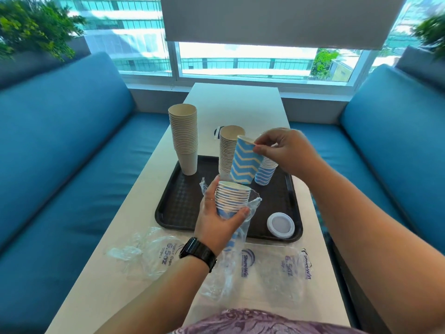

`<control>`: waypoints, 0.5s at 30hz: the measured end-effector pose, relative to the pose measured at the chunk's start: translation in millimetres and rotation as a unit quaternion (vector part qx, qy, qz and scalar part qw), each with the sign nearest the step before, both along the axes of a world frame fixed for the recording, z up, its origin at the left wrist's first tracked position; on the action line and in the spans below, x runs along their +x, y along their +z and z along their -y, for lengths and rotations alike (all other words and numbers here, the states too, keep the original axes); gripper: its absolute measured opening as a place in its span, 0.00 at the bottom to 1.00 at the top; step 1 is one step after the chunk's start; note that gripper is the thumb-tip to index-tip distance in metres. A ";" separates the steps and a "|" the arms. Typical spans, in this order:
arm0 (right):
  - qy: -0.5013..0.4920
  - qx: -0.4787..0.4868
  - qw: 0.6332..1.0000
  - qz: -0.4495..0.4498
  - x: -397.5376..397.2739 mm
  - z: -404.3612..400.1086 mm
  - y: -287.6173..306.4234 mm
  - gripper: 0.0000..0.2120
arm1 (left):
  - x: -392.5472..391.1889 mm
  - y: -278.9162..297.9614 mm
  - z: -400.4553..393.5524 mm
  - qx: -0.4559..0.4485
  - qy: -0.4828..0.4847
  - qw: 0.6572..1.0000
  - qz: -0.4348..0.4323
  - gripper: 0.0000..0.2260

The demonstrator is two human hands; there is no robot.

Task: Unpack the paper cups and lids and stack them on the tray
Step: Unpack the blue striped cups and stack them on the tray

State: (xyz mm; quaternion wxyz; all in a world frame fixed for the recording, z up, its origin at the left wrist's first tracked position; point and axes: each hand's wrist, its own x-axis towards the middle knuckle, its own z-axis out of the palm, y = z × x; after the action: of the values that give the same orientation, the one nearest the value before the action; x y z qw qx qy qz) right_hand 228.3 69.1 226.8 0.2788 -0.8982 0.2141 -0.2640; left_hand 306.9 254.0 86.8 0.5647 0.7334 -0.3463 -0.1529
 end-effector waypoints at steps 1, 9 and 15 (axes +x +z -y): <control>-0.013 -0.010 1.000 0.004 0.4 6.1 4.6 0.06 | 0.3 -0.6 0.7 0.001 0.000 1.000 -0.002 0.43; -0.126 -0.185 0.974 -0.027 13.2 63.1 24.0 0.10 | 3.0 -5.2 6.6 0.016 -0.003 1.000 -0.003 0.42; -0.166 -0.221 0.957 -0.087 27.5 85.1 -5.9 0.11 | 5.1 -9.1 8.6 0.024 -0.004 1.000 -0.016 0.40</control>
State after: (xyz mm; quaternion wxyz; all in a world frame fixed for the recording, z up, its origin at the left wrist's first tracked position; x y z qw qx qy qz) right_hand 255.8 -16.0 220.8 0.0060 -0.9089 0.3199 -0.2676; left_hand 312.0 245.4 77.7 0.5516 0.7428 -0.3363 -0.1756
